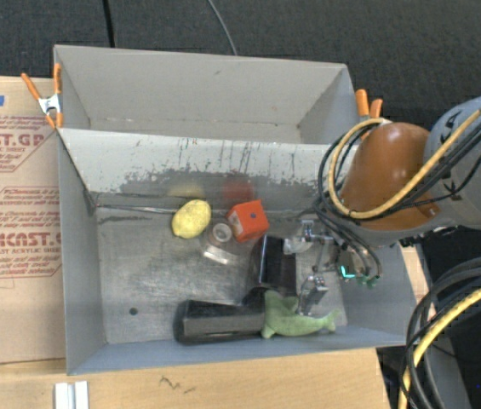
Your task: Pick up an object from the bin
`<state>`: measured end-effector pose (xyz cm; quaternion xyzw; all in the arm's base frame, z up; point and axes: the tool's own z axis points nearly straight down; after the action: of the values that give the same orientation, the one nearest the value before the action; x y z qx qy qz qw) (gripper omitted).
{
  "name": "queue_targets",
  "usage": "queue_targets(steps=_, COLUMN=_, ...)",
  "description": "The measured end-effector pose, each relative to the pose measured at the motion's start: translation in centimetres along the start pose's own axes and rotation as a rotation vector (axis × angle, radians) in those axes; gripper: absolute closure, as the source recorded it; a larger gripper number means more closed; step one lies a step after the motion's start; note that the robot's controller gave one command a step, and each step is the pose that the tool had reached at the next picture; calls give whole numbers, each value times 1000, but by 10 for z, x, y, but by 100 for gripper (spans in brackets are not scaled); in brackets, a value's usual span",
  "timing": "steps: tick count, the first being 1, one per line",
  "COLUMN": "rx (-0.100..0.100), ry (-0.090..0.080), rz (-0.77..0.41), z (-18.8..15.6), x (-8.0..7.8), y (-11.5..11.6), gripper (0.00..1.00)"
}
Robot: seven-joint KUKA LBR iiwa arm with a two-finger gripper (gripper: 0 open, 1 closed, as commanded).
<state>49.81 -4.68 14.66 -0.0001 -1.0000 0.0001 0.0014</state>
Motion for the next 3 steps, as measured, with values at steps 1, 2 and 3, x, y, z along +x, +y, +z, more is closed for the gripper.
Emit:
queue_targets(steps=1, rx=0, ry=-3, rz=-1, z=-2, x=-1, y=0, gripper=0)
queue_targets(steps=2, rx=8, ry=-32, rz=-99, z=14, x=-5, y=18, gripper=0)
queue_targets(steps=3, rx=10, ry=-55, rz=-385, z=21, x=-12, y=36, gripper=0)
